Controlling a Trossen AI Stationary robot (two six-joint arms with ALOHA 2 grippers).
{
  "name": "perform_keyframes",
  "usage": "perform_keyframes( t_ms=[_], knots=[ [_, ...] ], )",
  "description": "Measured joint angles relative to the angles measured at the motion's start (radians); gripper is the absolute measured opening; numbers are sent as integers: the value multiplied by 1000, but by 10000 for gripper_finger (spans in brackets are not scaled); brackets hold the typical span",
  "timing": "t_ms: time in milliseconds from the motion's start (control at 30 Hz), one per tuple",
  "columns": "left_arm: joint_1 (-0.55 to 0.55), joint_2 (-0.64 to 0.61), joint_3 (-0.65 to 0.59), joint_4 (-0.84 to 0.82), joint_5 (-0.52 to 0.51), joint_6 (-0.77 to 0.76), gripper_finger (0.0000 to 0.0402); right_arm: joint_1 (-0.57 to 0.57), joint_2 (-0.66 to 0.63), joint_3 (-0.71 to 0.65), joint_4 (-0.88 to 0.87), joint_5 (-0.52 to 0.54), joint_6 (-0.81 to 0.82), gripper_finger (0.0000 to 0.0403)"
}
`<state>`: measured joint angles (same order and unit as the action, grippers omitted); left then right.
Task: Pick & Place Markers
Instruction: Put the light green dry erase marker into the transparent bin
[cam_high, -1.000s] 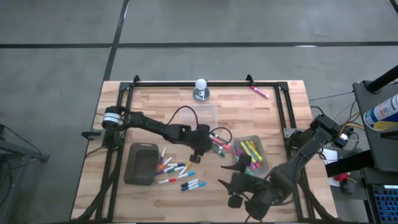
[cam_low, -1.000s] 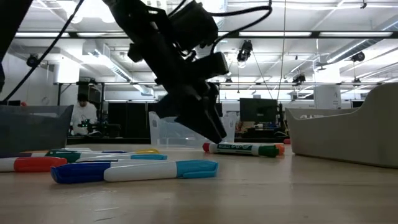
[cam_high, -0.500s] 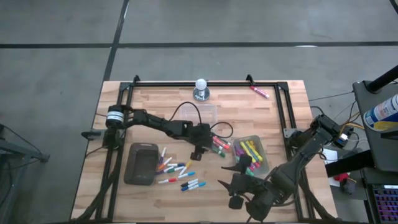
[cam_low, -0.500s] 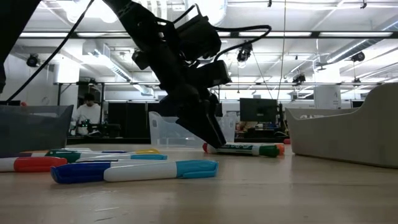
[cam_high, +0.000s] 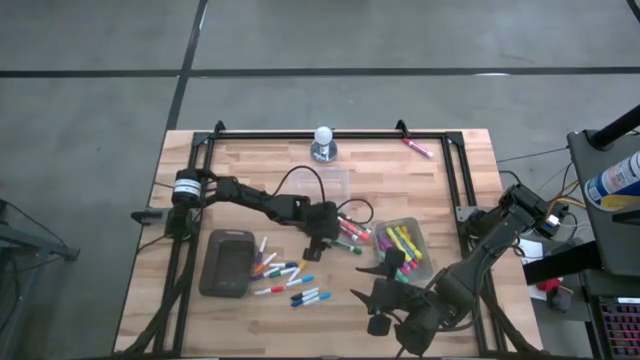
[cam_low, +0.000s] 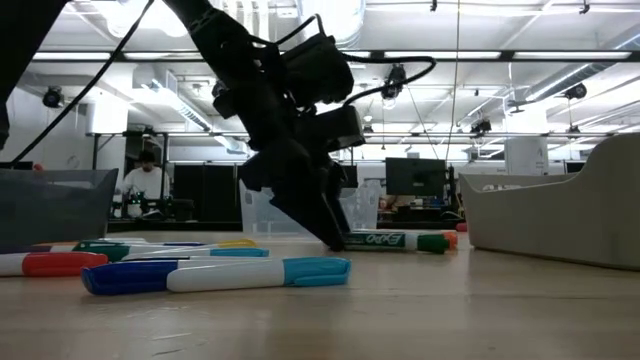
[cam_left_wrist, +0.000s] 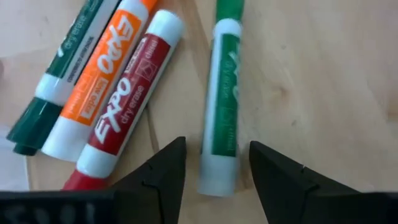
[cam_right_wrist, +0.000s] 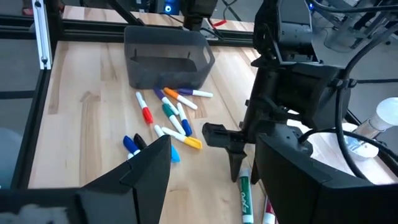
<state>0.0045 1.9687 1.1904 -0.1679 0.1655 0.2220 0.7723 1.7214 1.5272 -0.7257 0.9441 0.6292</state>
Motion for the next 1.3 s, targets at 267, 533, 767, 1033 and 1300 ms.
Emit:
perform_keyframes(
  t_ms=[267,533,767,1033,1300],
  knots=[
    [-40,22,2,-6,-104,-40,144,0,0,0,3,-1,0,224],
    [-66,18,1,-6,-120,-45,54,14,-22,1,2,-3,4,224],
    [-68,-10,5,-9,-115,-67,54,85,-86,8,-2,-26,58,224],
    [-74,-112,0,-36,-99,-74,54,133,-86,7,-7,7,67,224],
    [-74,-184,9,-51,-53,-81,54,138,-85,6,-19,26,68,224]
  ],
)
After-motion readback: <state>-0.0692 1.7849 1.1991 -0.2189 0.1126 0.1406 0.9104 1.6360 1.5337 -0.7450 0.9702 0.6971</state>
